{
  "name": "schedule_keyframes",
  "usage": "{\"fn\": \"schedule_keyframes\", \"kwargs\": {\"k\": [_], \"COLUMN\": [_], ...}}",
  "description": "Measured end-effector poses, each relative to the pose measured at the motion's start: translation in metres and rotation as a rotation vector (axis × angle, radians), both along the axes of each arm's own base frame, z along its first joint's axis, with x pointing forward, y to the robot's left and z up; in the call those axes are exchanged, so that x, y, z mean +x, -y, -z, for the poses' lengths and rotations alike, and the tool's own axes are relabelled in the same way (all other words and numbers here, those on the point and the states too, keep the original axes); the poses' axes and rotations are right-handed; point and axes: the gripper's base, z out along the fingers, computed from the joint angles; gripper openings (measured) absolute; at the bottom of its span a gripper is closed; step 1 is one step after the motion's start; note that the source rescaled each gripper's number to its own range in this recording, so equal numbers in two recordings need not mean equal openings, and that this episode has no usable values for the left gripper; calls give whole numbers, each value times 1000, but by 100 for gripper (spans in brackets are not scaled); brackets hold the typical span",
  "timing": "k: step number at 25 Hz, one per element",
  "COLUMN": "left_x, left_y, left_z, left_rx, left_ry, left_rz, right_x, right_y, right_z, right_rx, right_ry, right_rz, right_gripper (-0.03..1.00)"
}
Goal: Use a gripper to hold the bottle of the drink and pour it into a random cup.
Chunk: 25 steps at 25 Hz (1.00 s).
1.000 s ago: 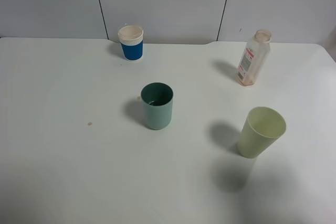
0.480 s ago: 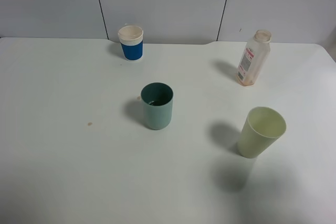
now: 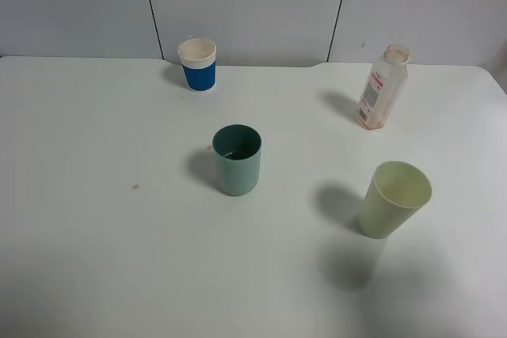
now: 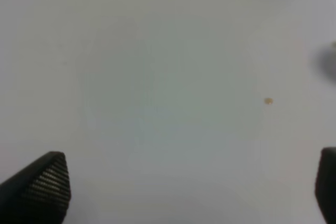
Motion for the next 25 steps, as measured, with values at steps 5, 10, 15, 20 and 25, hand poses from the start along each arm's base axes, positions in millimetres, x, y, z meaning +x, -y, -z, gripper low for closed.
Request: {"fn": "schedule_keyframes", "kwargs": {"k": [5,10,15,20,25], "left_x": [0,0,0,0,0], "left_y": [0,0,0,0,0], "left_z": [0,0,0,0,0], "left_rx": [0,0,0,0,0], "left_ry": [0,0,0,0,0], "left_rz": [0,0,0,0,0], "right_x": [0,0,0,0,0], "right_y": [0,0,0,0,0], "right_z": [0,0,0,0,0], "right_rx": [0,0,0,0,0], "right_ry": [0,0,0,0,0], "right_rz": [0,0,0,0,0], "right_gripper": [99,99,99,99,99]}}
